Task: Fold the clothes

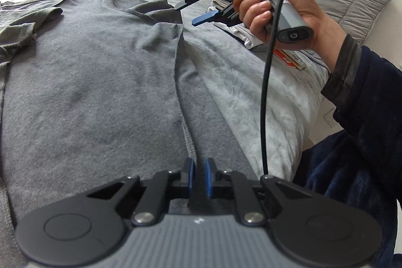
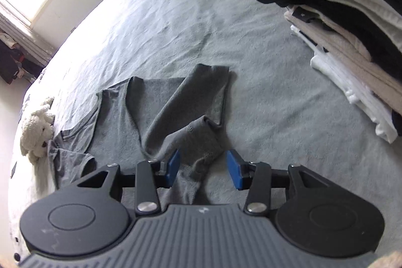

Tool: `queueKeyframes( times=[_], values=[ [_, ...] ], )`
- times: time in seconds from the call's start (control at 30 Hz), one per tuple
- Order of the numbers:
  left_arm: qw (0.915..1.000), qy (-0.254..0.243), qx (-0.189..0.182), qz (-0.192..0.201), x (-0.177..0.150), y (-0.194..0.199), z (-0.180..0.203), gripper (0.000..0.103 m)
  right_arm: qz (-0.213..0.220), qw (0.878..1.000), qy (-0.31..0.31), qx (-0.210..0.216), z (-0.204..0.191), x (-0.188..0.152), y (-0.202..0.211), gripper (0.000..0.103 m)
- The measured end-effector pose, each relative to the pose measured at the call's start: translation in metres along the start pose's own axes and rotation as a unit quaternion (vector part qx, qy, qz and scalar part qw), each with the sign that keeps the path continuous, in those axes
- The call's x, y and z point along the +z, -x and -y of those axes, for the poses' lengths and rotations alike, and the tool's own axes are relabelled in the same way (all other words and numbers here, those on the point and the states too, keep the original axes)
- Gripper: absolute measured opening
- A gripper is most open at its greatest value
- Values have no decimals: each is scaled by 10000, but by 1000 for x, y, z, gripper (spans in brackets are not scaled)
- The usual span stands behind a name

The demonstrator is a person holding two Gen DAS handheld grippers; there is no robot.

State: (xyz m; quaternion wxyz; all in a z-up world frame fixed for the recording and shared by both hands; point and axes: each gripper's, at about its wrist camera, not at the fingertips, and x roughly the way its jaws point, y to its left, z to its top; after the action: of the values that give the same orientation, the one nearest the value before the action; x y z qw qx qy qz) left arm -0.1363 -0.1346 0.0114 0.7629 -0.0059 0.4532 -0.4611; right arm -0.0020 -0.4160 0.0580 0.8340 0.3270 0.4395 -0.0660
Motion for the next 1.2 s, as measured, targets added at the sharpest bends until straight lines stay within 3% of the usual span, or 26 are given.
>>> queueKeyframes(
  times=[0.1, 0.2, 0.37, 0.7, 0.83, 1.2],
  values=[
    [9999, 88, -101, -68, -1, 3, -3, 10, -277, 9967, 386, 665, -14, -12, 30, 49],
    [9999, 98, -109, -88, -2, 2, -5, 10, -251, 9911, 805, 1031, -17, -26, 59, 67],
    [9997, 160, -141, -140, -2, -1, -7, 11, -245, 9796, 1098, 1665, -8, -44, 94, 67],
    [9990, 357, -245, -129, -1, -4, -4, 11, -156, 9886, 1170, 934, 11, -51, 79, 67],
    [9991, 356, -209, -73, -2, -3, 1, 1, -188, 9925, 1044, 613, 13, -48, 52, 67],
    [9995, 162, -259, 127, -1, 22, 16, 1, 293, 9989, 356, 23, 18, 0, -4, 67]
  ],
)
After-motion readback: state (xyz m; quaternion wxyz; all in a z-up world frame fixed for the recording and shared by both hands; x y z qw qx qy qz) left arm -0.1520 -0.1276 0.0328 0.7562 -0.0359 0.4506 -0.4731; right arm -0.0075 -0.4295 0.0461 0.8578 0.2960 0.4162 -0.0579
